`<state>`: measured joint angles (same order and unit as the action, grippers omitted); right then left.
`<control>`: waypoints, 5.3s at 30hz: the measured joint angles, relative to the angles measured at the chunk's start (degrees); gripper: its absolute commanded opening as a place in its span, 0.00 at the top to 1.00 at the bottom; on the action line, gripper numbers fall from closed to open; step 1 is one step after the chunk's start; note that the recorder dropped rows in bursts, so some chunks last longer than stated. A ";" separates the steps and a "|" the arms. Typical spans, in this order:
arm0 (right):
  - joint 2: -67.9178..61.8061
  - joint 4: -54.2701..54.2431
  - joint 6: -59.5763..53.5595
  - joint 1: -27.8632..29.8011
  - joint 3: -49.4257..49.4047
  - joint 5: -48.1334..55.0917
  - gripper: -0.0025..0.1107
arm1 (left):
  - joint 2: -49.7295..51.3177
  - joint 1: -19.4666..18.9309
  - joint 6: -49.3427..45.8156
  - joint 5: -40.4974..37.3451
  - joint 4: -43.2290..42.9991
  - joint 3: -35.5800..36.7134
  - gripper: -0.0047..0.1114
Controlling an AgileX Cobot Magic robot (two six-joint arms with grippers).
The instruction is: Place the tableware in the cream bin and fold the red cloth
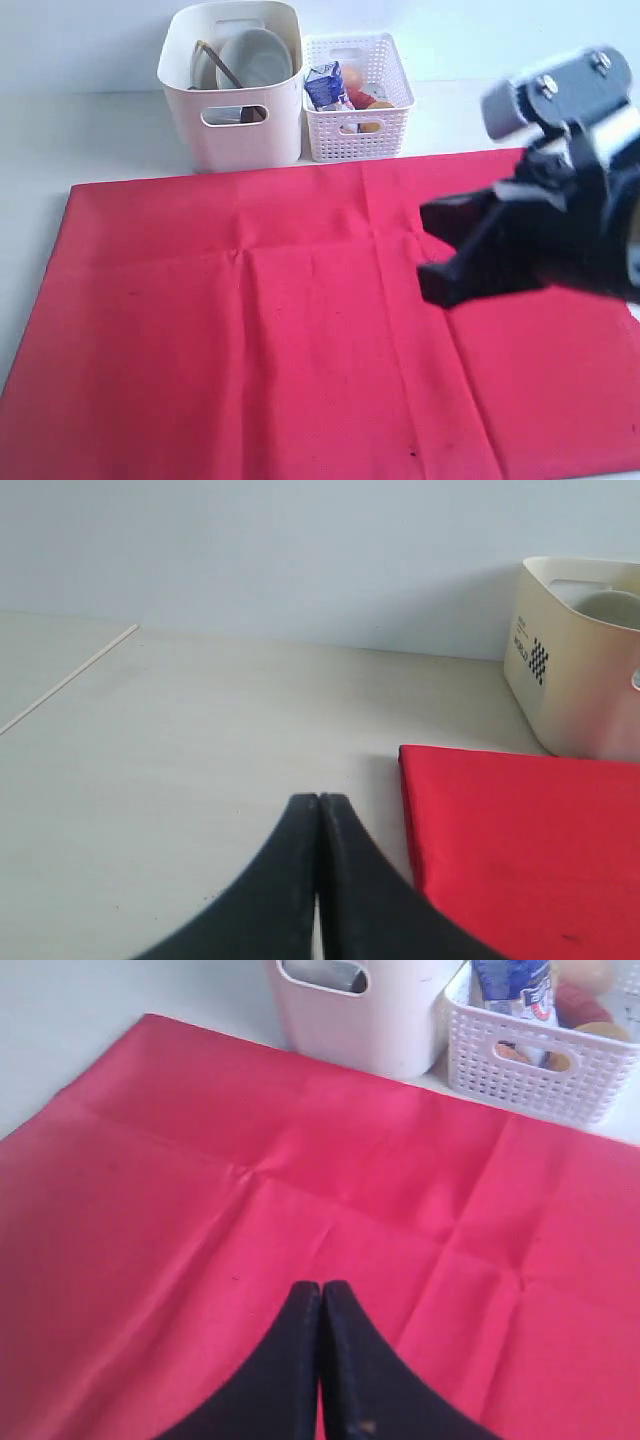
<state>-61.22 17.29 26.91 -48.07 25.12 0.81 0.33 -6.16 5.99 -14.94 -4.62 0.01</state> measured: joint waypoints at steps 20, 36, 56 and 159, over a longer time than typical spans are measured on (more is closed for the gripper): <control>14.71 -27.03 -25.95 0.00 -18.81 -22.64 0.98 | 0.00 0.00 -1.15 6.32 -0.18 0.14 0.95; 9.50 -77.94 -70.27 0.00 -13.98 -31.25 0.98 | 2.74 0.00 14.77 37.50 2.87 0.14 0.96; -25.00 -81.51 -86.33 7.84 4.03 -22.76 0.98 | 67.09 0.09 51.92 36.34 -48.35 -11.05 0.55; -11.19 -75.89 -84.10 11.46 9.34 -9.57 0.98 | 85.58 49.52 55.46 23.80 -63.82 -45.14 0.96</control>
<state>-72.41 -58.60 -57.18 -36.60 34.47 -8.76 85.90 43.35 61.46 8.85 -68.44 -45.14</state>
